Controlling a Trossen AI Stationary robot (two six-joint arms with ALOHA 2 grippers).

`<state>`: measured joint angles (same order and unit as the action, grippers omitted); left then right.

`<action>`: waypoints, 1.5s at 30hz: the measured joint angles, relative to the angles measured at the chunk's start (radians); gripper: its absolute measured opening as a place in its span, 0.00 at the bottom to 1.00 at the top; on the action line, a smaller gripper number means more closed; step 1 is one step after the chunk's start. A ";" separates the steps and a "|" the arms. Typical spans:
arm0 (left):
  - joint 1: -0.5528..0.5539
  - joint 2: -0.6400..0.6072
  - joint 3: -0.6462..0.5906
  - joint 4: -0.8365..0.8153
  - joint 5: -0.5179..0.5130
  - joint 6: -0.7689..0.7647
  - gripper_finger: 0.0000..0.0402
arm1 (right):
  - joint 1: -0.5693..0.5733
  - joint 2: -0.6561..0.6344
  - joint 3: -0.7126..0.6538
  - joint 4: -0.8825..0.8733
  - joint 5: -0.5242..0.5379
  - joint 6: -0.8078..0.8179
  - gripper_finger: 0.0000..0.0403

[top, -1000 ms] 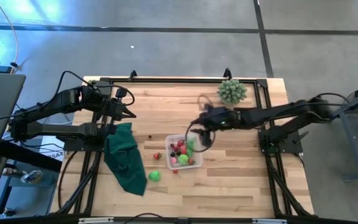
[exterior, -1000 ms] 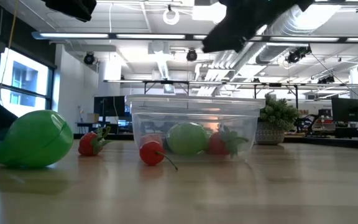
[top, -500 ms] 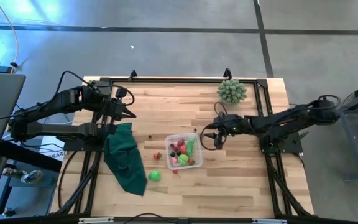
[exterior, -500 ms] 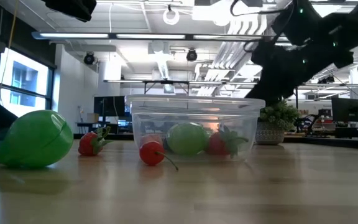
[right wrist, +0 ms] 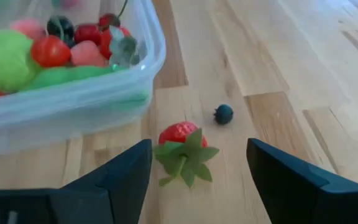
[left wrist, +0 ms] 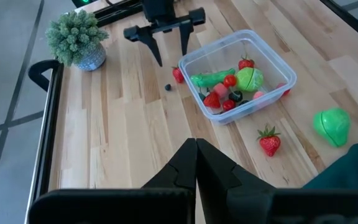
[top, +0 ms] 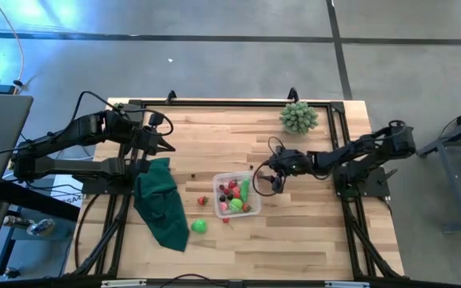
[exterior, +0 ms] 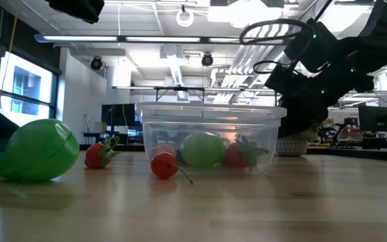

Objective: Pick and placing Produce into tupperware
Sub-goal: Put the red strawberry into the transparent bin

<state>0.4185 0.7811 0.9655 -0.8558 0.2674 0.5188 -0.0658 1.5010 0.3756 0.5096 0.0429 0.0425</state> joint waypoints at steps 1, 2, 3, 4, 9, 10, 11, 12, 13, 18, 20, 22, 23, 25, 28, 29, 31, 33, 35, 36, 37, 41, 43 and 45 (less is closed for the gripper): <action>0.000 0.000 0.000 0.000 0.000 0.000 0.00 | 0.000 0.010 0.000 0.010 0.000 -0.014 0.64; 0.000 0.000 0.000 0.000 0.000 0.000 0.00 | 0.000 0.018 0.000 0.013 -0.001 -0.022 0.64; 0.000 0.000 0.000 0.000 0.000 0.000 0.00 | 0.000 0.025 0.000 0.011 -0.002 -0.023 0.64; 0.000 0.000 0.000 0.000 0.000 0.000 0.00 | 0.000 0.031 0.000 0.013 -0.009 -0.024 0.64; 0.000 0.000 0.000 0.000 0.000 0.000 0.00 | 0.000 0.064 0.000 0.041 -0.038 -0.039 0.64; 0.000 0.000 0.000 0.000 0.000 0.000 0.00 | 0.000 0.069 0.001 0.041 -0.042 -0.044 0.64; 0.000 0.000 0.000 0.000 0.000 0.000 0.00 | 0.000 0.074 0.004 0.041 -0.045 -0.046 0.64; 0.000 0.000 0.000 0.000 0.000 0.000 0.00 | 0.000 0.080 0.007 0.042 -0.050 -0.047 0.64; 0.000 0.000 0.000 0.000 0.000 0.000 0.00 | 0.000 0.085 0.011 0.043 -0.057 -0.049 0.64; 0.000 0.000 0.000 0.000 0.000 0.000 0.00 | 0.000 0.111 0.034 0.043 -0.063 -0.085 0.64; 0.000 0.000 0.000 0.000 0.000 0.000 0.00 | 0.000 0.124 0.042 0.043 -0.074 -0.086 0.64; 0.000 0.000 0.000 0.000 0.000 0.000 0.00 | 0.000 0.138 0.051 0.041 -0.080 -0.091 0.64; 0.000 0.000 0.000 0.000 0.000 0.000 0.00 | 0.000 0.142 0.056 0.041 -0.083 -0.095 0.64; 0.000 0.000 0.000 0.000 0.000 0.000 0.00 | 0.000 0.152 0.064 0.041 -0.084 -0.103 0.64; 0.000 0.000 0.000 0.000 0.000 0.000 0.00 | 0.000 0.162 0.072 0.040 -0.085 -0.106 0.64; 0.000 0.000 0.000 0.000 0.000 0.000 0.00 | 0.000 0.166 0.076 0.038 -0.082 -0.107 0.64; 0.000 0.000 0.000 0.000 0.000 0.000 0.00 | 0.000 0.170 0.080 0.034 -0.082 -0.107 0.64; 0.000 0.000 0.000 0.000 0.000 0.000 0.00 | 0.000 0.173 0.082 0.028 -0.082 -0.107 0.64; 0.000 0.000 0.000 0.000 0.000 0.000 0.00 | 0.000 0.174 0.082 0.027 -0.081 -0.105 0.64; 0.000 0.000 0.000 0.000 0.000 0.000 0.00 | 0.000 0.174 0.082 0.025 -0.081 -0.104 0.64; 0.000 0.000 0.000 0.000 0.000 0.000 0.00 | 0.000 0.174 0.082 0.023 -0.081 -0.104 0.64; 0.000 0.000 0.000 0.000 0.000 0.000 0.00 | 0.000 0.174 0.082 0.019 -0.078 -0.100 0.64; 0.000 0.000 0.000 0.000 0.000 0.000 0.00 | -0.002 0.174 0.082 0.014 -0.078 -0.091 0.64; 0.000 0.000 0.000 0.000 0.000 0.000 0.00 | -0.006 0.174 0.082 0.006 -0.078 -0.081 0.64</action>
<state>0.4186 0.7811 0.9653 -0.8557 0.2675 0.5187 -0.0717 1.6745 0.4576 0.5159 -0.0351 -0.0386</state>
